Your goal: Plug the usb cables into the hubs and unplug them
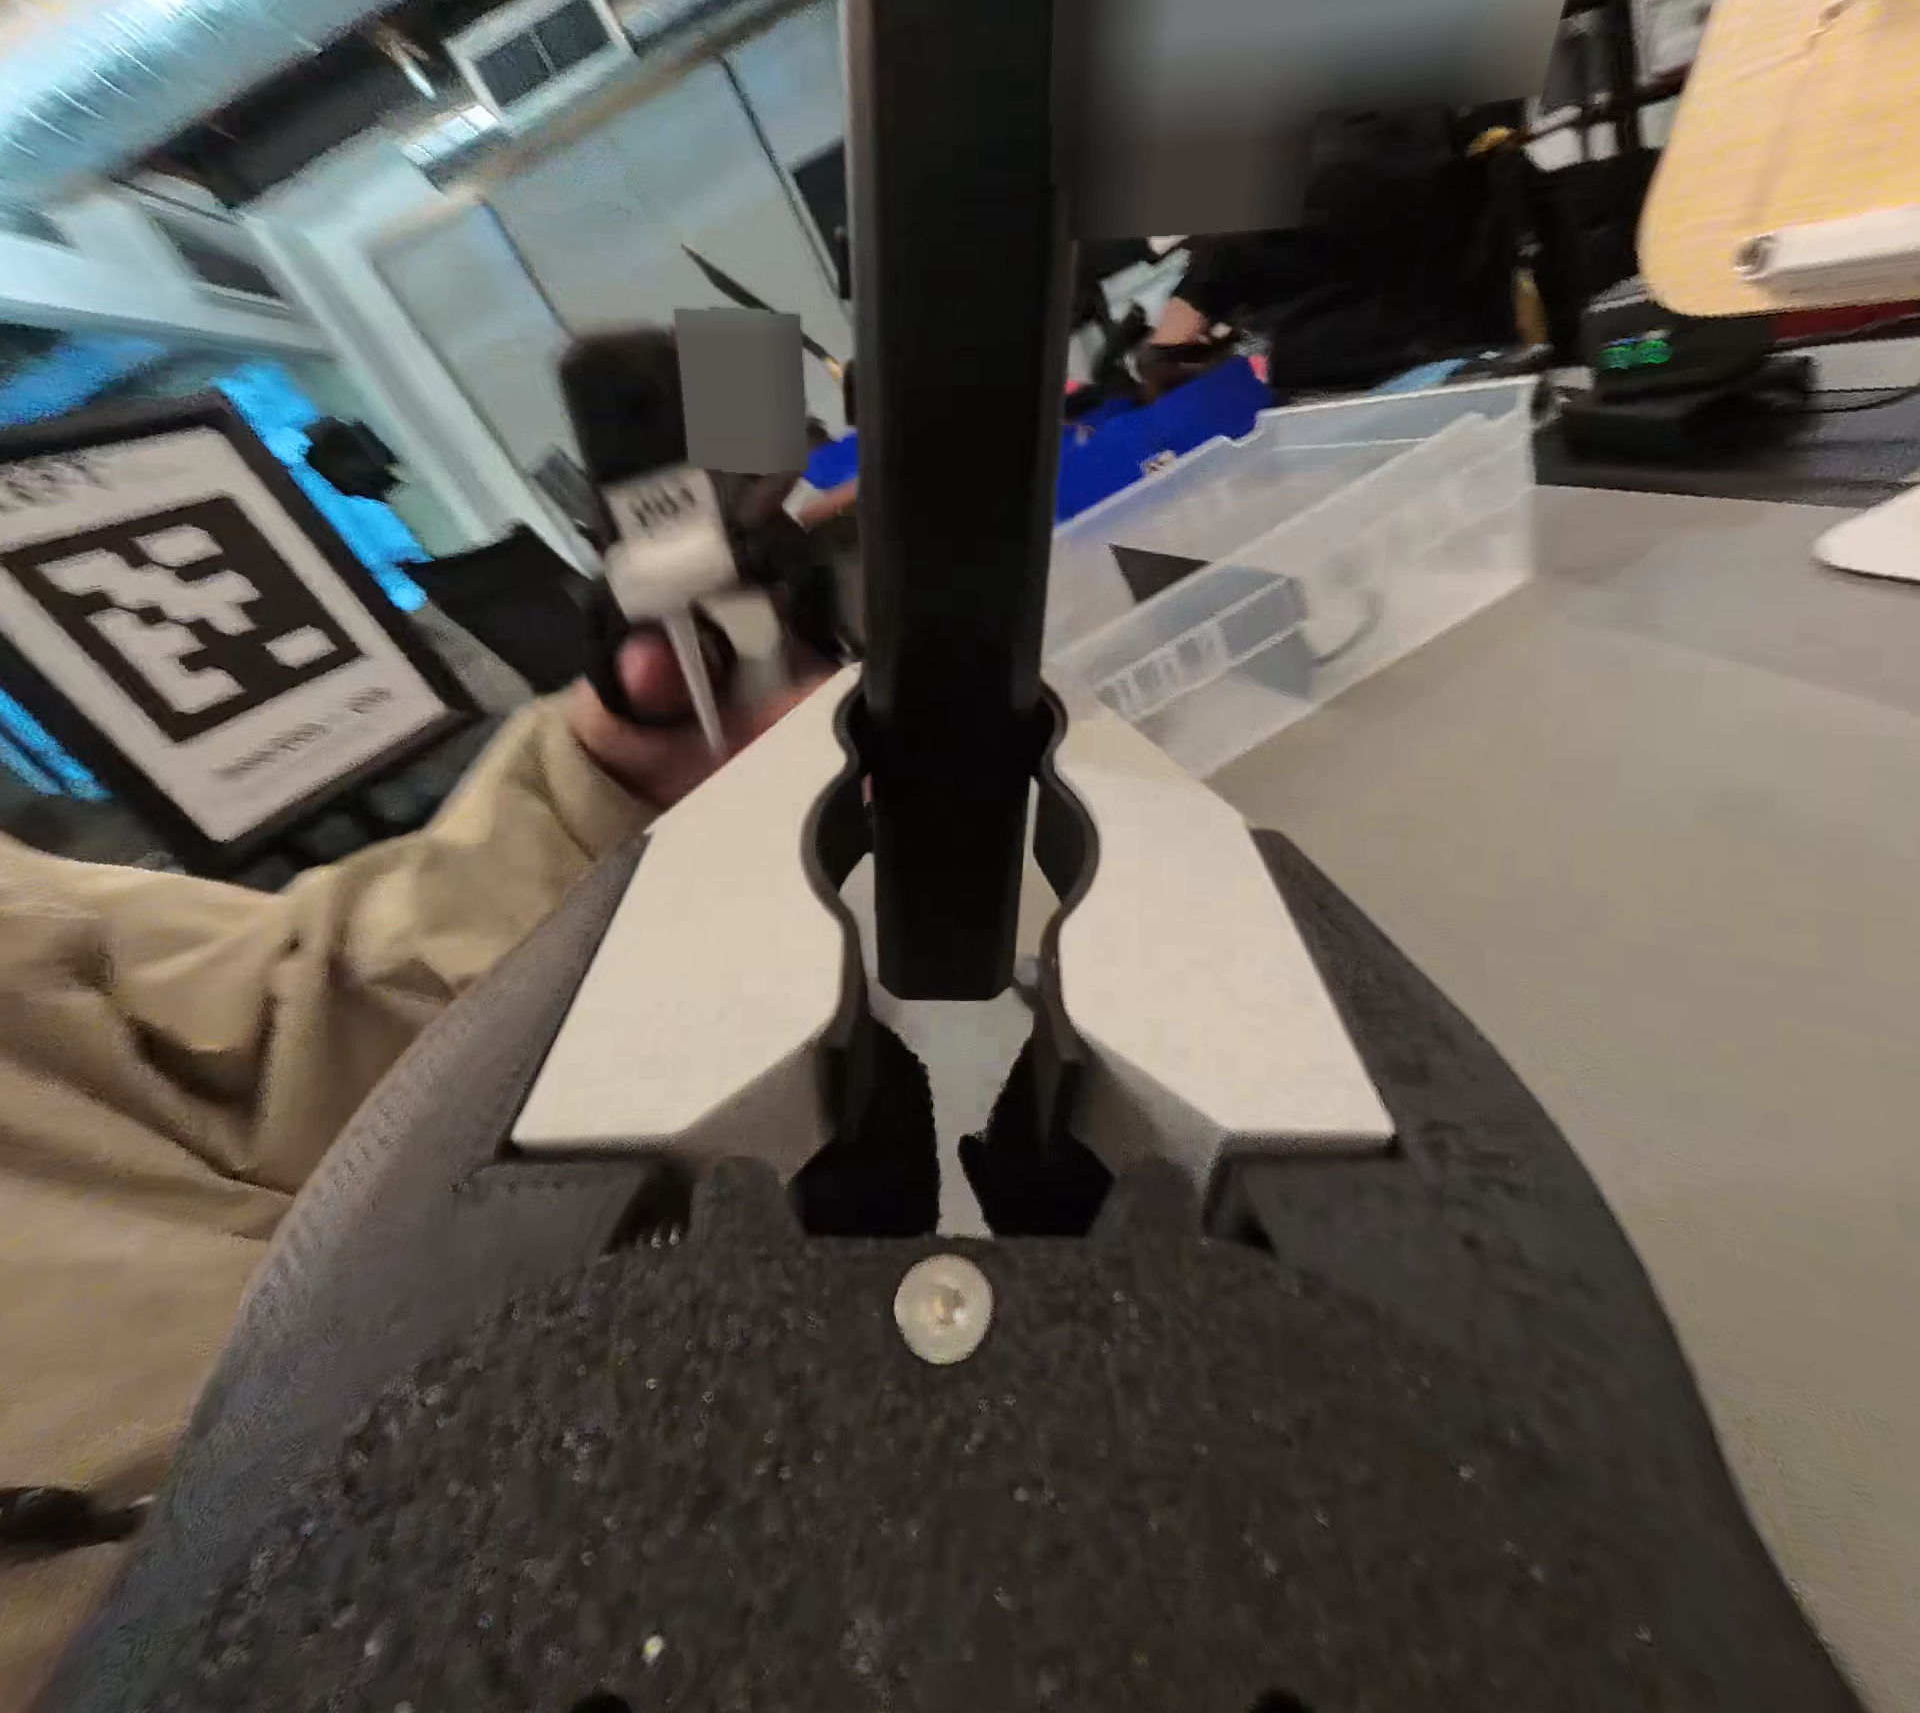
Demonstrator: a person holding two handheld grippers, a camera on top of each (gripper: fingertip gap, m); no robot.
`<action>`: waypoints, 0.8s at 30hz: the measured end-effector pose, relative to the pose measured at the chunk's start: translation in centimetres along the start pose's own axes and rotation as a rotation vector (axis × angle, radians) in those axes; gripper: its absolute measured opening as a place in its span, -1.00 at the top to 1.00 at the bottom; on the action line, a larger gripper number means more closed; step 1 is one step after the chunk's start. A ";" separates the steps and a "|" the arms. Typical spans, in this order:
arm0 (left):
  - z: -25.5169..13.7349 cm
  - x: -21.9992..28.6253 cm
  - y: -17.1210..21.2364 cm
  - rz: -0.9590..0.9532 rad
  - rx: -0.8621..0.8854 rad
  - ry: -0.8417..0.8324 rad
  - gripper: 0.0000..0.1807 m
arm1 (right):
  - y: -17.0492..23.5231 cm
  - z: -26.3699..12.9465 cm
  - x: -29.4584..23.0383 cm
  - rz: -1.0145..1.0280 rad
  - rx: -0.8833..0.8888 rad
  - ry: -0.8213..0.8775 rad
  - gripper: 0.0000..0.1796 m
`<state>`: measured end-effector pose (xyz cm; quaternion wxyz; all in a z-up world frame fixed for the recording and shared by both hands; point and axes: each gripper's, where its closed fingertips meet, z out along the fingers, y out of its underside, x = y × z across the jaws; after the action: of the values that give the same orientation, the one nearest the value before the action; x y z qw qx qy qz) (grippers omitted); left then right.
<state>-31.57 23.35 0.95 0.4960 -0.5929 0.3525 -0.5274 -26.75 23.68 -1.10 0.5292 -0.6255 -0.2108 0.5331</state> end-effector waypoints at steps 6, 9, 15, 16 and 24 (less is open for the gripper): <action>2.3 3.5 8.0 -0.136 -0.249 0.215 0.32 | 1.7 0.4 -0.8 0.106 -0.027 -0.129 0.71; 2.7 4.0 9.4 -0.122 -0.302 0.242 0.32 | 3.5 0.8 -1.4 0.081 -0.111 -0.151 0.71; 3.3 4.1 10.2 -0.234 -0.277 0.255 0.64 | 5.0 2.0 -2.8 0.098 -0.149 -0.207 0.70; 3.2 4.2 10.1 -0.260 -0.259 0.265 0.65 | 5.2 2.0 -2.9 0.107 -0.154 -0.212 0.71; 3.1 4.3 10.2 -0.241 -0.284 0.233 0.66 | 5.2 1.9 -2.9 0.068 -0.154 -0.202 0.69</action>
<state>-26.60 17.35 -7.55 0.2969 -0.6297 0.4049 -0.5928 -31.00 20.28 -4.15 0.4373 -0.6143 -0.2818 0.5933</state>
